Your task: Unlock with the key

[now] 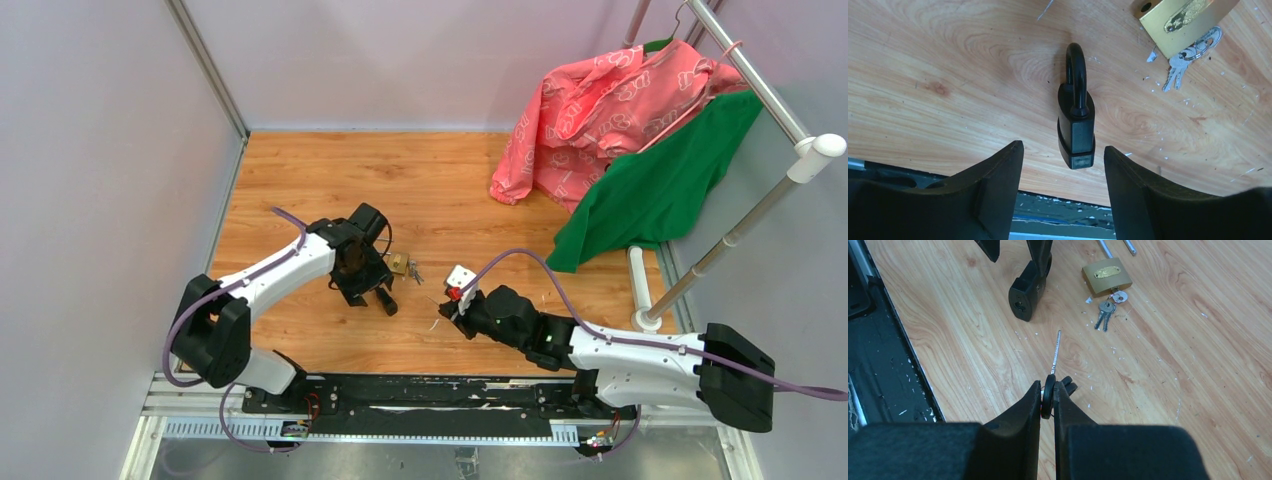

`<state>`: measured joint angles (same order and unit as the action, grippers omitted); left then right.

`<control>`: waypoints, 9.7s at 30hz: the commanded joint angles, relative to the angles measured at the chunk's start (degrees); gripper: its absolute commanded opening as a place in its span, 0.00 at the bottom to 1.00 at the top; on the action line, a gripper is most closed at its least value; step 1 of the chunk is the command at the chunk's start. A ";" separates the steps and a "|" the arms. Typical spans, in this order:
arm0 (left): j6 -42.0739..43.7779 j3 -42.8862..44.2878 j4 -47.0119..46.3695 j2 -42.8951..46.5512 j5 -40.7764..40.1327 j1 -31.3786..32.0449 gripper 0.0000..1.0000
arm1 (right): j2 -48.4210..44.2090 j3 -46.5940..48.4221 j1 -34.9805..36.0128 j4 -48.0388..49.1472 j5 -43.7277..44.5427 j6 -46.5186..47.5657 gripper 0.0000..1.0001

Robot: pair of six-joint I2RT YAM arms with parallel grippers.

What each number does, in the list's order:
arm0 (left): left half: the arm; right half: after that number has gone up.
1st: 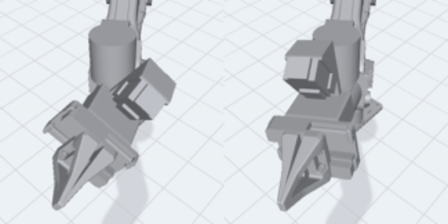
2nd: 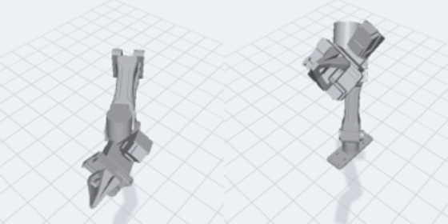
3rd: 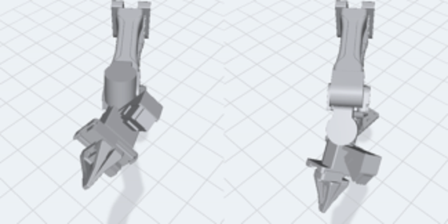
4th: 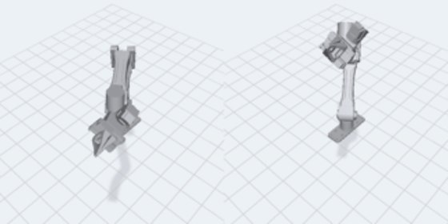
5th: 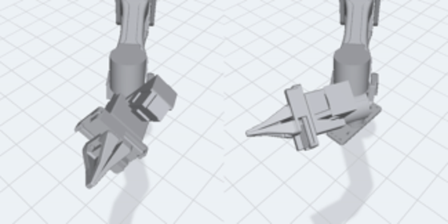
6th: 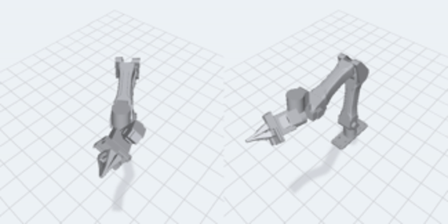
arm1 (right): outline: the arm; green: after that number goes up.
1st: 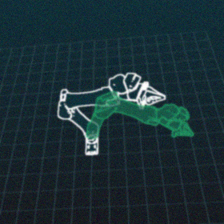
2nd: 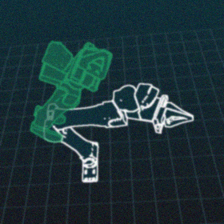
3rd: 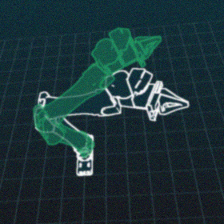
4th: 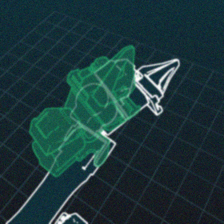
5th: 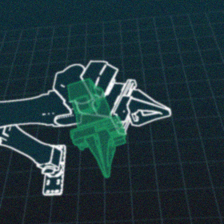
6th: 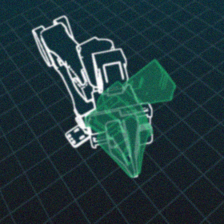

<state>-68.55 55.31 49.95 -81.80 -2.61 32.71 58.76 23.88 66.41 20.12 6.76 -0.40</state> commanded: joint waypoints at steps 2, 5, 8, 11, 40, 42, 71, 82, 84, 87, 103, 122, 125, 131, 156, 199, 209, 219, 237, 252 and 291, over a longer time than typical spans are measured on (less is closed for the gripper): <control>-5.64 2.45 3.86 -1.67 -1.43 -0.06 0.64 | 0.32 -0.74 0.70 1.24 1.78 0.07 0.00; -5.25 3.35 3.75 -4.16 -1.03 -0.17 0.64 | 1.00 -0.77 0.74 1.44 1.85 0.14 0.00; -4.26 4.82 3.60 -7.33 0.12 -0.36 0.61 | 1.76 -0.68 0.74 1.55 1.72 1.99 0.00; -3.97 5.97 3.57 -8.89 0.16 -0.55 0.60 | 1.97 -0.73 0.68 1.67 1.44 2.15 0.00; -3.63 5.43 -0.30 -15.08 6.92 -2.14 0.03 | 5.89 -0.08 0.74 4.22 0.33 3.97 0.00; -3.82 5.78 -0.27 -14.06 8.02 -2.66 0.00 | 6.13 0.26 0.74 4.81 -0.66 4.52 0.00; -7.23 9.47 0.32 -10.01 25.75 -7.74 0.00 | 16.11 10.49 1.39 3.34 0.04 11.91 0.00; -6.59 9.39 0.76 -10.08 25.34 -8.10 0.00 | 14.69 9.09 2.05 1.23 2.73 10.15 0.00; -6.76 9.40 0.76 -9.88 25.17 -8.10 0.00 | 15.64 9.64 2.05 1.18 2.54 10.23 0.00; -7.19 9.40 0.76 -9.52 24.69 -8.10 0.00 | 16.66 10.42 2.05 1.14 2.06 10.08 0.00; -6.60 9.74 0.76 -9.83 24.86 -8.10 0.00 | 18.35 12.58 2.09 1.31 0.83 10.34 0.00; -6.69 9.87 1.09 -9.96 24.01 -8.10 0.00 | 22.52 18.39 2.51 -4.48 3.73 6.13 0.00; -6.84 9.81 1.10 -9.74 23.55 -8.19 0.00 | 22.39 18.94 2.90 -6.53 4.56 4.97 0.00; -6.99 9.86 1.37 -9.43 22.51 -8.28 0.00 | 21.61 19.67 2.99 -8.97 4.31 0.86 0.00; -7.30 9.62 1.73 -6.85 23.16 -8.28 0.00 | 31.30 32.73 3.02 -15.10 12.14 -1.10 0.00; -5.17 8.98 2.66 -1.91 32.87 -12.55 0.00 | 35.20 11.98 8.51 56.04 17.84 24.22 0.00; -4.38 11.78 2.88 0.00 36.98 -13.47 0.00 | 36.29 5.75 8.53 67.98 13.02 29.67 0.00; -3.78 10.91 2.92 3.84 38.40 -15.02 0.00 | 35.91 -2.22 8.33 70.55 14.52 25.76 0.00; -2.65 9.43 2.87 5.30 36.60 -15.22 0.00 | 35.73 -1.81 8.38 71.19 14.29 23.41 0.00; -1.16 5.55 2.79 2.90 29.34 -15.23 0.00 | 20.31 -3.58 7.76 22.93 13.27 -4.47 0.13; -0.28 4.69 2.60 0.33 29.99 -14.52 0.00 | 38.50 25.25 1.62 15.65 8.46 6.52 0.52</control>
<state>-69.32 59.29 53.65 -82.02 24.38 17.87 95.31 47.07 68.58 34.06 13.50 4.71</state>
